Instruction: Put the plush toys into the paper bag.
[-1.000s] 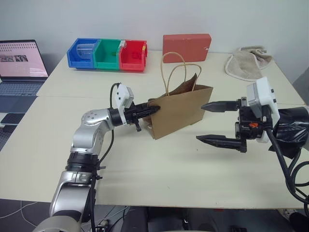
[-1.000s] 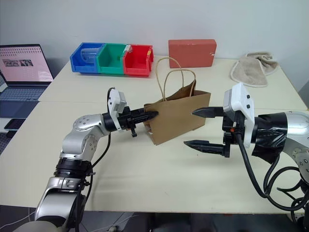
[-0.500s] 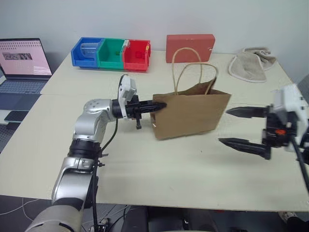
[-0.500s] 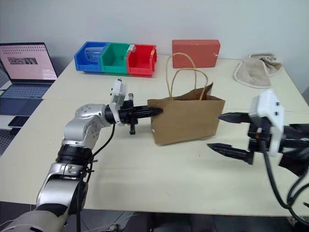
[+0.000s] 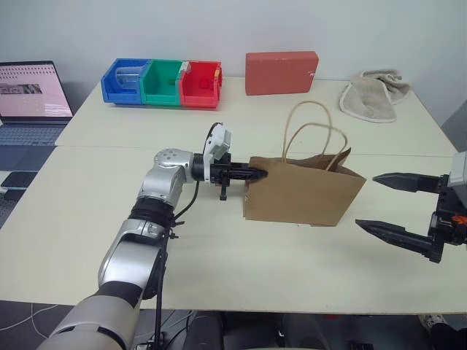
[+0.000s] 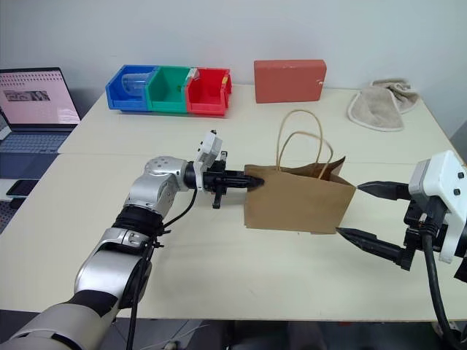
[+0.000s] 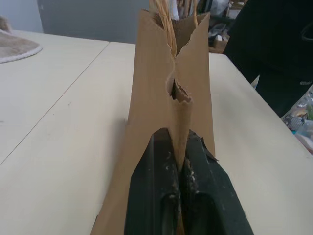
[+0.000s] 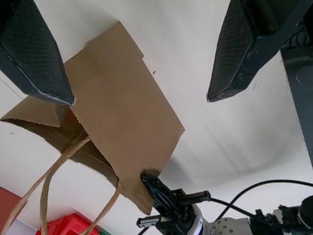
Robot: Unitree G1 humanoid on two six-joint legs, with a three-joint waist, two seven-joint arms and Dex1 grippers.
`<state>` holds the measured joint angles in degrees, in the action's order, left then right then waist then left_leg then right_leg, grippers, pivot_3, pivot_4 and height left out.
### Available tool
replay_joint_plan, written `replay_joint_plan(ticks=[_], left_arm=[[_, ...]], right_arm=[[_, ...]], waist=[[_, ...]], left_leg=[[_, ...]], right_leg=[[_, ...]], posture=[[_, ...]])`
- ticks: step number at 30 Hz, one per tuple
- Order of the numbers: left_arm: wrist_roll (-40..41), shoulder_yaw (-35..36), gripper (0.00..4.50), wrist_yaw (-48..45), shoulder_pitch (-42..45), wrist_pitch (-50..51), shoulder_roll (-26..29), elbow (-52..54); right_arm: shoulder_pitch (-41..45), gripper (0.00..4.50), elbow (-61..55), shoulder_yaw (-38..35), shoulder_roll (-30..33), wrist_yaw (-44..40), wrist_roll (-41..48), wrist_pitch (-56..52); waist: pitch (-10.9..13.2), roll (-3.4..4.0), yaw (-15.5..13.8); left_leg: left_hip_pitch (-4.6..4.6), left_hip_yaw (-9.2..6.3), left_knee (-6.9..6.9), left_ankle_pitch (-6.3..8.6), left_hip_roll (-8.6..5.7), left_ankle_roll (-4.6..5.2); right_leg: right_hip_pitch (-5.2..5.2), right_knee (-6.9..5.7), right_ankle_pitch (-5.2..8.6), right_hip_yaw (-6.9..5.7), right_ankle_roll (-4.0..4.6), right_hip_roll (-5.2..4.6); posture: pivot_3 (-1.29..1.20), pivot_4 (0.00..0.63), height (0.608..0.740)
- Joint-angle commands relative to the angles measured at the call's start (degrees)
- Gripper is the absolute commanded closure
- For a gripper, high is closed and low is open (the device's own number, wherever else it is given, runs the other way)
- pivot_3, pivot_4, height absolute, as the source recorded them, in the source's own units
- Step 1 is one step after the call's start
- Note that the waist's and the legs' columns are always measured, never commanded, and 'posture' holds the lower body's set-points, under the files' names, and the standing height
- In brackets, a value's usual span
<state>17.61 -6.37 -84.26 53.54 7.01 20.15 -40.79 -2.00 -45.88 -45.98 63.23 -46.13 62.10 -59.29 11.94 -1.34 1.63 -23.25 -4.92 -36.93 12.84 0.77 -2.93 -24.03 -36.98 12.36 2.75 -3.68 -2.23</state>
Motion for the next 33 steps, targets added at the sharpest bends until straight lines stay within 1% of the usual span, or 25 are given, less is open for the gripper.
replay_joint_plan(ticks=[1, 5, 9, 13, 15, 17, 20, 23, 26, 28, 33], left_arm=[[0.58, 1.6, 3.2, -0.33, 1.16, 0.27, 0.96, 1.62], [0.49, 1.47, 1.92, -0.48, -0.87, 0.83, 2.49, 4.48], [1.3, 3.52, 0.66, 2.54, -7.34, 4.66, 7.99, 15.03], [1.74, 6.24, 0.66, 6.04, -12.25, 7.73, 13.44, 23.17], [1.14, 8.08, 0.66, 7.31, -15.41, 10.44, 18.8, 28.65], [0.7, 9.04, 0.66, 8.34, -17.65, 12.45, 23.04, 32.92], [1.94, 11.61, 0.66, 9.35, -20.2, 14.96, 28.16, 38.12], [4.21, 17.07, 0.66, 9.16, -22.43, 17.46, 33.97, 40.81], [5.38, 18.64, 0.66, 9.01, -23.38, 18.72, 36.81, 40.26], [5.66, 18.79, 0.66, 9.01, -24.0, 18.75, 37.53, 39.95], [6.58, 18.35, 0.66, 8.43, -24.33, 19.01, 37.59, 38.95]], right_arm=[[-0.04, 0.0, 0.11, -0.25, 0.56, 0.67, 0.75, 1.05], [0.83, 0.0, 1.19, 1.47, 1.06, 1.14, 0.67, 1.34], [2.71, 0.0, 4.5, 4.17, 2.14, 0.17, -2.23, 3.52], [3.32, 0.0, 7.96, 6.24, 4.27, -3.99, -5.69, 6.49], [3.62, 0.0, 11.21, 7.06, 6.41, -7.81, -9.08, 9.18], [3.87, 0.0, 14.05, 7.41, 8.01, -10.97, -11.63, 11.32], [3.61, 0.0, 17.77, 6.66, 9.96, -16.04, -14.54, 13.56], [2.25, 0.0, 22.73, 3.5, 13.12, -23.38, -18.15, 14.59], [0.53, 0.0, 25.32, 0.92, 14.41, -28.73, -20.78, 14.37], [0.16, 0.0, 26.09, -0.13, 14.69, -30.84, -21.72, 14.3], [1.97, 0.0, 26.62, -0.23, 14.56, -31.67, -22.49, 13.89]], waist=[[0.0, 0.0, -0.01], [0.0, 0.0, 0.07], [0.0, 0.01, 0.43], [0.0, 0.01, 0.11], [0.0, 0.0, 0.1], [0.0, 0.01, 0.12], [0.0, 0.01, -0.11], [0.0, 0.0, -0.01], [0.0, 0.01, -0.01], [0.0, 0.01, -0.01], [0.0, 0.0, 0.13]], left_leg=[[0.0, 0.0, 0.0, 0.0, 0.0, 0.0], [0.01, 0.0, 0.01, 0.0, 0.01, 0.0], [0.07, 0.05, 0.05, 0.0, 0.03, 0.0], [0.13, 0.04, 0.07, 0.0, 0.05, 0.0], [0.12, 0.06, 0.04, 0.0, 0.05, 0.0], [0.13, 0.08, 0.06, 0.0, 0.05, 0.0], [0.13, 0.1, 0.06, 0.0, 0.05, -0.01], [0.15, 0.12, 0.08, 0.0, 0.05, -0.01], [0.18, 0.15, 0.1, 0.01, 0.08, -0.01], [0.22, 0.16, 0.11, 0.01, 0.08, -0.01], [0.24, 0.3, 0.08, 0.01, 0.15, -0.01]], right_leg=[[0.0, 0.0, 0.0, 0.0, 0.0, 0.0], [-0.01, -0.01, 0.0, 0.0, 0.0, 0.0], [-0.01, -0.02, 0.0, 0.07, 0.0, 0.0], [0.0, -0.06, 0.01, 0.04, 0.02, 0.01], [0.01, -0.04, 0.01, 0.06, 0.02, 0.01], [0.01, -0.01, 0.01, 0.07, 0.02, 0.0], [0.02, 0.0, 0.05, 0.06, 0.08, -0.02], [0.02, 0.0, 0.15, 0.05, 0.24, -0.02], [0.0, -0.02, 0.17, 0.03, 0.27, -0.02], [0.03, -0.02, 0.25, 0.02, 0.4, -0.02], [0.0, -0.02, 0.28, 0.03, 0.46, -0.04]], posture=[[0.0, 0.15, 0.74], [0.0, 0.15, 0.74], [0.0, 0.15, 0.74], [0.0, 0.15, 0.74], [0.0, 0.15, 0.74], [0.0, 0.15, 0.74], [0.0, 0.15, 0.74], [0.0, 0.15, 0.74], [0.0, 0.15, 0.74], [0.0, 0.15, 0.74], [0.0, 0.15, 0.74]])
